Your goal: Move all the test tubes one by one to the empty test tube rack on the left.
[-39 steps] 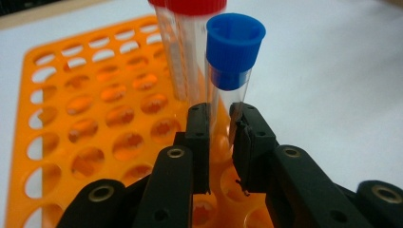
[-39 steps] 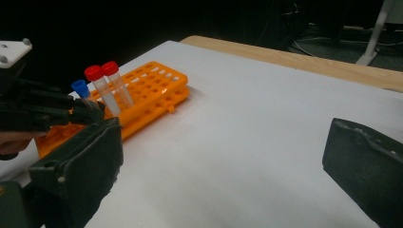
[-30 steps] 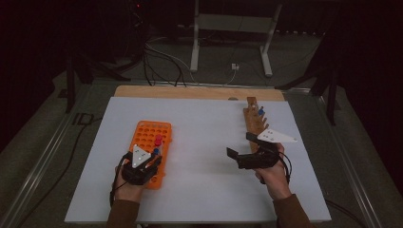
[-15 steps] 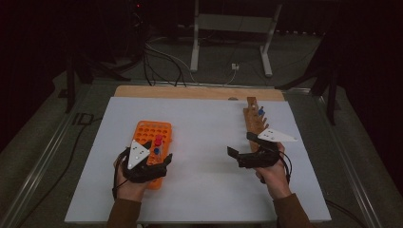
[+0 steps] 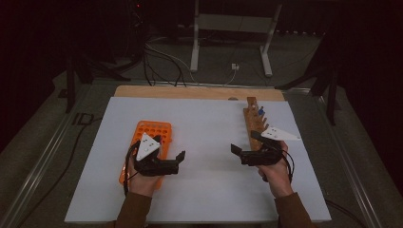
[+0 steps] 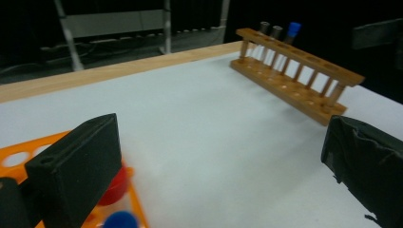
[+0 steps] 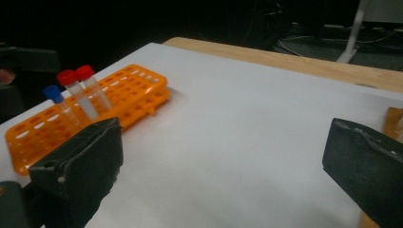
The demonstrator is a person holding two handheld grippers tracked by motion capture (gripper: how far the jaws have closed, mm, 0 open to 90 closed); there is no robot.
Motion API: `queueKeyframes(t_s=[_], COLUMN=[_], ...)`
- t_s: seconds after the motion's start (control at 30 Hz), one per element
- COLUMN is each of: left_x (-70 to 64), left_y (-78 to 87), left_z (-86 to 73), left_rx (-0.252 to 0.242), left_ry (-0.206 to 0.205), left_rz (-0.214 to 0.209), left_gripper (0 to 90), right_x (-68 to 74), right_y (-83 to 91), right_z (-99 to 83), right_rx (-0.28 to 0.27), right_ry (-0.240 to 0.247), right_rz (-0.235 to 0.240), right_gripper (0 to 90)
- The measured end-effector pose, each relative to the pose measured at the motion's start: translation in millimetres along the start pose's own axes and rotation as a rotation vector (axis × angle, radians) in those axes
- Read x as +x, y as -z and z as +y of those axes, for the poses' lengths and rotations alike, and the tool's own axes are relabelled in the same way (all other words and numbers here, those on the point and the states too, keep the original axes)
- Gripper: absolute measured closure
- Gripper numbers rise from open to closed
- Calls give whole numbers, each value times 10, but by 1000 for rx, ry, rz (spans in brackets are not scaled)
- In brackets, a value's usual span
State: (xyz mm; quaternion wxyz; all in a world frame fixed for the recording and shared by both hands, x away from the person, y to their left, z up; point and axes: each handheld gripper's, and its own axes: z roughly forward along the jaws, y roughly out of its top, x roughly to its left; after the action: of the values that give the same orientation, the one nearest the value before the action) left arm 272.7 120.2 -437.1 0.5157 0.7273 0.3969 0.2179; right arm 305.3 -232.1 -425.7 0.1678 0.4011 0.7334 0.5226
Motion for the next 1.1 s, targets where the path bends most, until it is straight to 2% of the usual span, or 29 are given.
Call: queueKeyframes(t_s=[0.13,0.3,0.57,0.8,0.93,1.03,1.1], left_x=[-54,-138,-213,-217,-217,-228,-234], left_y=[-35,-54,-130,-146,-146,-153,-161], left_z=[-13,-27,-64,-85,-86,-89,-93], left_rx=[5,8,41,39,36,40,43], left_ry=[8,-13,-27,-5,1,-3,-1], left_rz=[-61,-109,-143,-138,-135,-131,-132], left_gripper=[5,6,10,9,9,9,9], right_x=[-73,-243,-614,-892,-1017,-1082,-1106], right_y=[12,28,-56,-241,-352,-421,-466], right_z=[28,87,209,253,244,248,244], right_rx=[5,-5,-7,52,74,100,117], right_ry=[6,-10,-29,-46,-70,-79,-56], right_rz=[-34,-73,-178,-277,-310,-335,-344], right_gripper=[0,0,0,31,95,262,381])
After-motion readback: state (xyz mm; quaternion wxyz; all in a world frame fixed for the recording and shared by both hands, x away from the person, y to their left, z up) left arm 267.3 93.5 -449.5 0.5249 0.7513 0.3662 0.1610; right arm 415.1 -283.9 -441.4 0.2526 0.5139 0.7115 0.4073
